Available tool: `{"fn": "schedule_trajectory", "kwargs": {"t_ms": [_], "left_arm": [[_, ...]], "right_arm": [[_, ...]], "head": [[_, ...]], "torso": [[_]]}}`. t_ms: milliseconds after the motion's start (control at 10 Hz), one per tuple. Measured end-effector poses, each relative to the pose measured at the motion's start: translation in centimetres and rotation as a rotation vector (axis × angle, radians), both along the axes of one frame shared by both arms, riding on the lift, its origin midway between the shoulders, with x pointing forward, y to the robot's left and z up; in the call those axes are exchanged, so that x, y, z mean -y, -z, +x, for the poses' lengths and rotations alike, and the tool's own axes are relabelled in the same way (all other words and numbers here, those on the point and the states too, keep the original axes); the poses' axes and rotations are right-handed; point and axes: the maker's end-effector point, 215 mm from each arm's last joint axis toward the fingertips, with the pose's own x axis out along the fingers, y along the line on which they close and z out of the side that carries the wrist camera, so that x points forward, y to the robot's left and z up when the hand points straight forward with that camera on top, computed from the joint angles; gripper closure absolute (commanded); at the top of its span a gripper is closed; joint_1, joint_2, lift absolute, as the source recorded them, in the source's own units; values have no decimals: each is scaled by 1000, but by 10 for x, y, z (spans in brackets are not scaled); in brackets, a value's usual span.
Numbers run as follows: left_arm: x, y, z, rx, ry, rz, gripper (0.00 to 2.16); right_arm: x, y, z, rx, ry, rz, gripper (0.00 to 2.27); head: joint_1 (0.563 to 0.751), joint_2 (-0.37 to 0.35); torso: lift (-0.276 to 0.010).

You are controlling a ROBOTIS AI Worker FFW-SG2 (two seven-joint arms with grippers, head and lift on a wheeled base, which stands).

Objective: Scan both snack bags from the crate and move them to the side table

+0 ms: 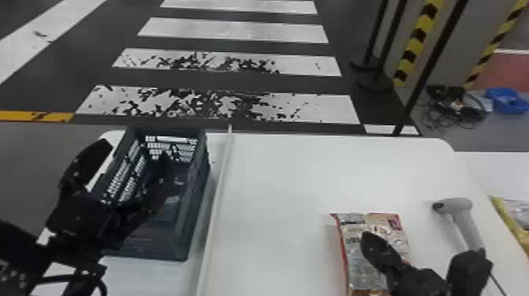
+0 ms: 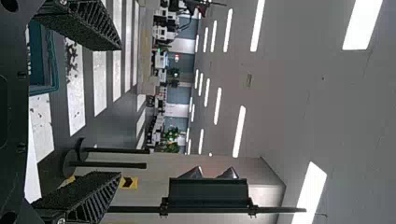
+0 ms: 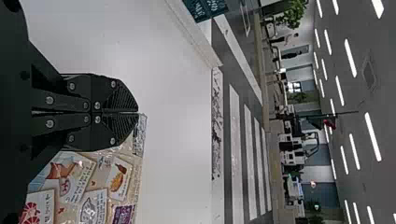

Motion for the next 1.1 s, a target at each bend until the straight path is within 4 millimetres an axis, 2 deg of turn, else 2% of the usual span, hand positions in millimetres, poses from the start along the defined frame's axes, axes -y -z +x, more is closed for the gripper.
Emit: {"fn": "schedule_trajectory", "kwargs": {"t_ms": [300,600,800,900,1000,1100], "left_arm": [[-3,2,0,-4,-5,4,33],[-4,3,-1,-6,-7,6,33],[-4,5,-1,-8,-8,4,33],[-4,5,-1,-9,-9,2,33],[-4,5,-1,-7,-10,2,33],[-4,3,-2,-3,-10,0,33]], "right_arm": [[2,30,8,-22,4,-16,2250],[11,44,9,-29,23,-11,2246],[16,43,11,-11,34,3,2246],[19,32,11,13,42,19,2162],[24,10,11,41,52,37,1713],[31,-19,10,70,62,49,491]], "head": [[695,-35],[695,-44],[695,-53],[695,-57],[695,-61],[695,-71]], "torso": [[-95],[-95],[-95],[-95],[-95],[-95]]}}
